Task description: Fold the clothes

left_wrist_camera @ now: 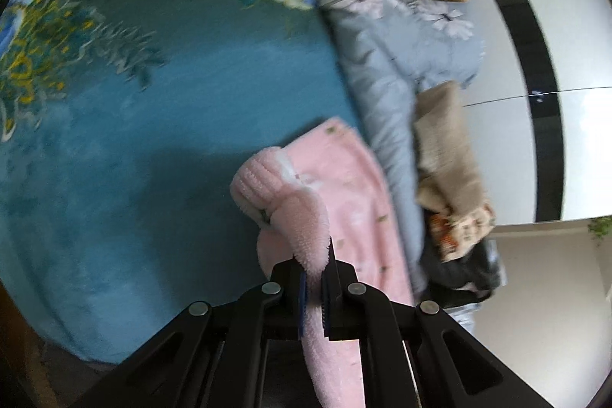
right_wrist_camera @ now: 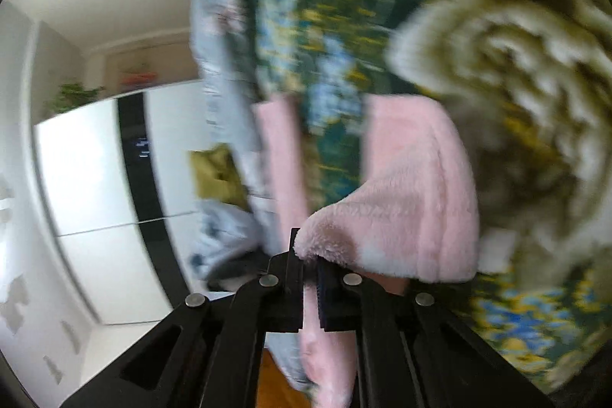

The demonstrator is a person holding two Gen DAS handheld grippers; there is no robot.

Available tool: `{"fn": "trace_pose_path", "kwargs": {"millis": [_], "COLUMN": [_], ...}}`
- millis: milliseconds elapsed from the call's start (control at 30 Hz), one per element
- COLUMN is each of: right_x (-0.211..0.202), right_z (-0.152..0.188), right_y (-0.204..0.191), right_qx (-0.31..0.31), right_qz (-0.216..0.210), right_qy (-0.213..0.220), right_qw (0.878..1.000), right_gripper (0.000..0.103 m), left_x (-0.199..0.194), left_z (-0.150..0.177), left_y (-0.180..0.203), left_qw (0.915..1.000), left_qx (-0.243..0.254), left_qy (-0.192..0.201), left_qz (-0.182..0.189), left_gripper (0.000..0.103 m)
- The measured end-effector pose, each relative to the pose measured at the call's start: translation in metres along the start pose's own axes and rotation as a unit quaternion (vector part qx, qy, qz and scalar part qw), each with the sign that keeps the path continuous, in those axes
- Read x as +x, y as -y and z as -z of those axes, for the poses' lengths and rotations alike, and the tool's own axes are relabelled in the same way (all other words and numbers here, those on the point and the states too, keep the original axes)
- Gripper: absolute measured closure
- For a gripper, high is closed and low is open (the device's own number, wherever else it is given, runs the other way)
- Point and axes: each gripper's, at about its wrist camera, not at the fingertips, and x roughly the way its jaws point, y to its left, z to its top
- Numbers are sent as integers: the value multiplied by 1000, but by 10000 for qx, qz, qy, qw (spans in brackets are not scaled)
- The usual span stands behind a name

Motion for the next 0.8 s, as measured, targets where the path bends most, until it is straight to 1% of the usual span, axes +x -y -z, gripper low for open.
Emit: {"fn": "trace_pose_path", "kwargs": {"millis": [133,367,500,600,700,800], "right_x": [16,63,101,133,178,227], "right_z": [-6,-17,-28,-35,-43,-50], "right_y": [-27,-61,-86,-104,-124,-139], "right_qx": [-131,-117,-160,-233,-359,-486], "right_qz": [-242,-457,-537,-544,-459,-309], "right_qy": [-59,-119,-157,-220,-352,-440], "right_qw": [9996,9988,9983,9980,9977,9974], "right_gripper": [98,98,98,98,98,98], "left_x": [3,13,30,54,81,113], "left_z": [-7,-22,-34,-45,-57,-72], "left_y": [22,59,74,84,94,102], "left_qw": [9994,9981,9981,9985,9989,9995], "left_qx": [-68,-97,-182,-219,-240,-255], "left_qy": [-41,-17,20,-20,-68,-34], "left_qz": [338,601,580,507,407,198], "left_gripper": [97,97,97,97,97,97]}}
